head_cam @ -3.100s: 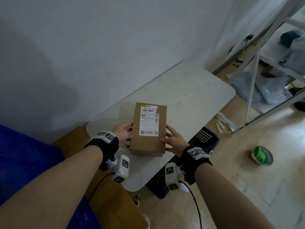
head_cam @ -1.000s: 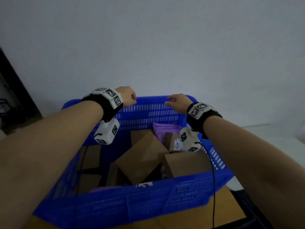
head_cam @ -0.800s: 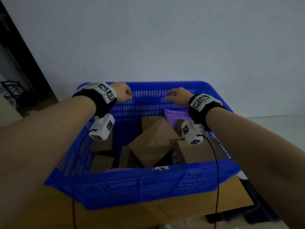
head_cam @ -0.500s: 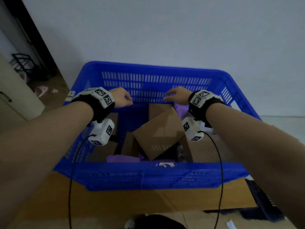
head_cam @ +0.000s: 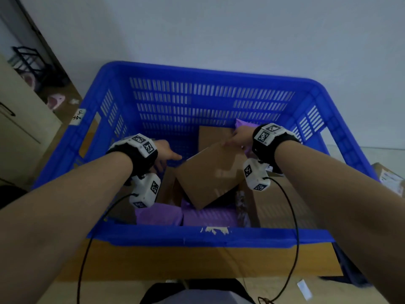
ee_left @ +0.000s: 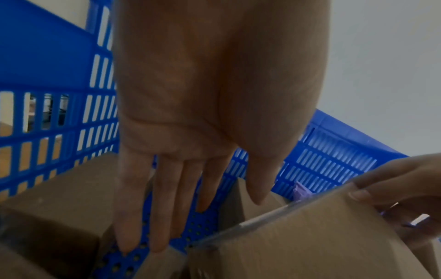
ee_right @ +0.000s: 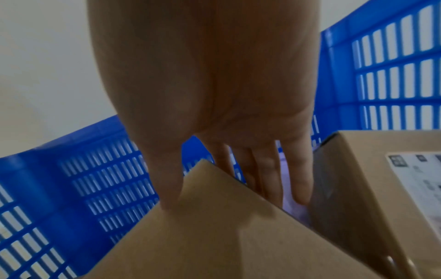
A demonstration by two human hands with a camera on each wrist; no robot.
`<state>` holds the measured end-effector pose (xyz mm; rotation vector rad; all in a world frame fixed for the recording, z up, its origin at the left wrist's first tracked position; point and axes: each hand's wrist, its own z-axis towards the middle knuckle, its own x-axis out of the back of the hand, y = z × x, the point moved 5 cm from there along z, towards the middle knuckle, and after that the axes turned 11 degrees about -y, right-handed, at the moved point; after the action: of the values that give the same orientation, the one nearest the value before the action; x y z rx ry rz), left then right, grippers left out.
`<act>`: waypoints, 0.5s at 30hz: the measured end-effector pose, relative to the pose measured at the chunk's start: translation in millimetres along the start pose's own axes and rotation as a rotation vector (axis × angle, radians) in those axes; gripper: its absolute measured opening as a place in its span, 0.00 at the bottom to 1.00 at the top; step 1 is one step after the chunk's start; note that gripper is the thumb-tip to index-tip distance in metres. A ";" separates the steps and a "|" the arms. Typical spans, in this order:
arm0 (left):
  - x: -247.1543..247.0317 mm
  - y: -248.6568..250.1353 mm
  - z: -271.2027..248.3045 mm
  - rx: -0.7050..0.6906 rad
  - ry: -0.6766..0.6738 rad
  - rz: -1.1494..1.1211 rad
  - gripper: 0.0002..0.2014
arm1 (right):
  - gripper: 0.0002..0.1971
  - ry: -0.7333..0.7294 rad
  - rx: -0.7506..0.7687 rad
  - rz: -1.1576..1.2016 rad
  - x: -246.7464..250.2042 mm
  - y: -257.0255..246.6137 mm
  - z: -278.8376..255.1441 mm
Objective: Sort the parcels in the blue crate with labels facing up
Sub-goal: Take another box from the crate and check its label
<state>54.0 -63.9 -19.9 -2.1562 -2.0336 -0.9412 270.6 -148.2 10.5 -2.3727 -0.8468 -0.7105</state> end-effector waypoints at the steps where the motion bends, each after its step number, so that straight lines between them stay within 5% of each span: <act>1: -4.0 -0.9 4.1 0.009 -0.032 -0.021 0.32 | 0.22 -0.021 -0.010 0.064 -2.7 2.6 0.7; 5: -19.0 -5.6 17.3 0.025 -0.156 -0.147 0.26 | 0.31 -0.097 -0.002 0.218 -9.5 9.7 4.1; 10: -20.7 -6.8 14.9 0.000 -0.223 -0.369 0.25 | 0.31 -0.058 0.017 0.263 -8.1 11.5 4.0; 15: -3.4 -6.1 4.8 -0.061 -0.116 -0.452 0.23 | 0.33 -0.006 0.029 0.339 1.1 7.9 -1.3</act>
<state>50.5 -64.1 -27.6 -1.8477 -2.6492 -0.9401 276.3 -153.8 9.9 -2.4089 -0.4345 -0.5479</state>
